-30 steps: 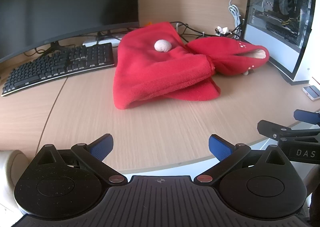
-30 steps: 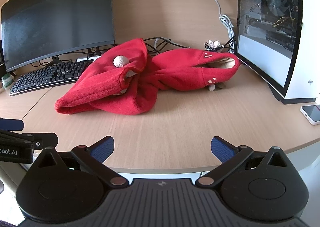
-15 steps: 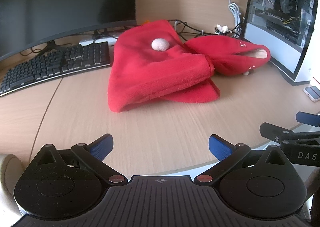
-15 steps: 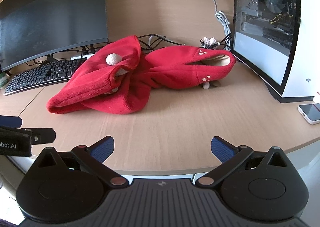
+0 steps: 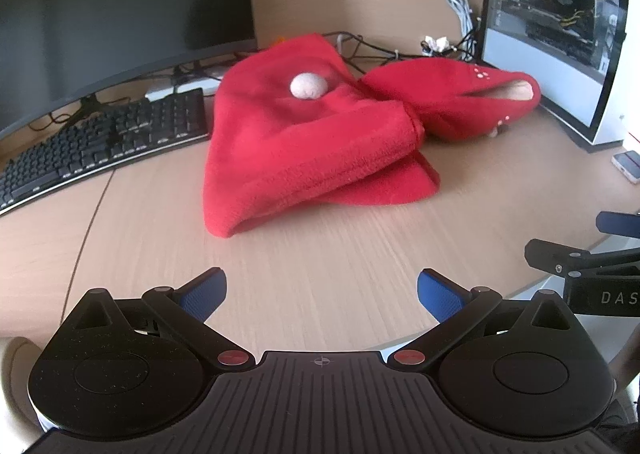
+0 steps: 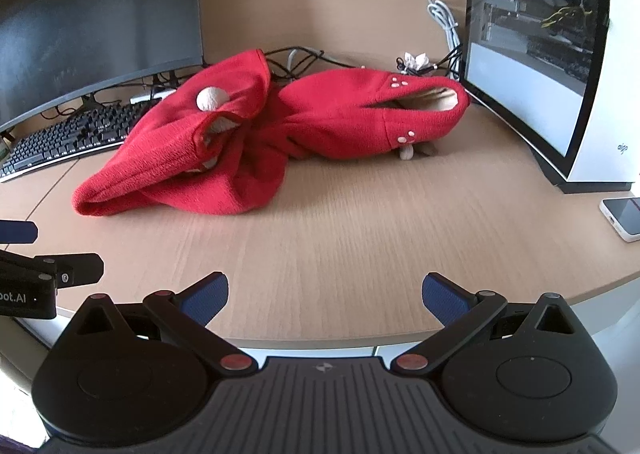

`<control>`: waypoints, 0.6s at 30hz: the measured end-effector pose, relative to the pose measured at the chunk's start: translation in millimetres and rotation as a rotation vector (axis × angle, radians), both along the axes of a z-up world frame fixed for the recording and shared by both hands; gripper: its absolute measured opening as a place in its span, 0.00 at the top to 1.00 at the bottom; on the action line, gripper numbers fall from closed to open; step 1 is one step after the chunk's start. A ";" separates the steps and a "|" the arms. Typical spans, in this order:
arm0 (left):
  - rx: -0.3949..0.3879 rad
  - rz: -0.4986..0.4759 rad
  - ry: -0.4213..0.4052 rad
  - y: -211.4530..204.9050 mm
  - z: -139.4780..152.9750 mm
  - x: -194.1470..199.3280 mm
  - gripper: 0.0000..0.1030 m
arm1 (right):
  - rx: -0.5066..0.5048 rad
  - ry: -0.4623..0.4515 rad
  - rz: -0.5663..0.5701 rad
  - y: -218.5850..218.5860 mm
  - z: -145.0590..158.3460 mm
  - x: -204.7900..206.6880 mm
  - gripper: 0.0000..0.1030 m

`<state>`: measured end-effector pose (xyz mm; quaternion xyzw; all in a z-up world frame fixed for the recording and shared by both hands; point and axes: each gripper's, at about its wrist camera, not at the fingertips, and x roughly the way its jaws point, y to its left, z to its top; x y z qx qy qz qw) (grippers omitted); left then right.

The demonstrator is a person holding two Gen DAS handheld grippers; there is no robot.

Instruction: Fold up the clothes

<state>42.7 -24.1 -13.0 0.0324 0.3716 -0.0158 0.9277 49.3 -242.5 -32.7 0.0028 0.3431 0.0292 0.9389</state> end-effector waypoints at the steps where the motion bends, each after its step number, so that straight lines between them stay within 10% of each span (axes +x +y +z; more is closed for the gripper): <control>1: 0.002 0.002 0.004 -0.4 -1.2 1.8 0.00 | -0.001 0.005 0.002 -1.1 -0.9 1.5 0.00; 18: 0.279 -0.028 -0.047 -26.2 -1.4 66.5 0.00 | -0.042 -0.135 0.032 -41.4 47.1 120.9 0.00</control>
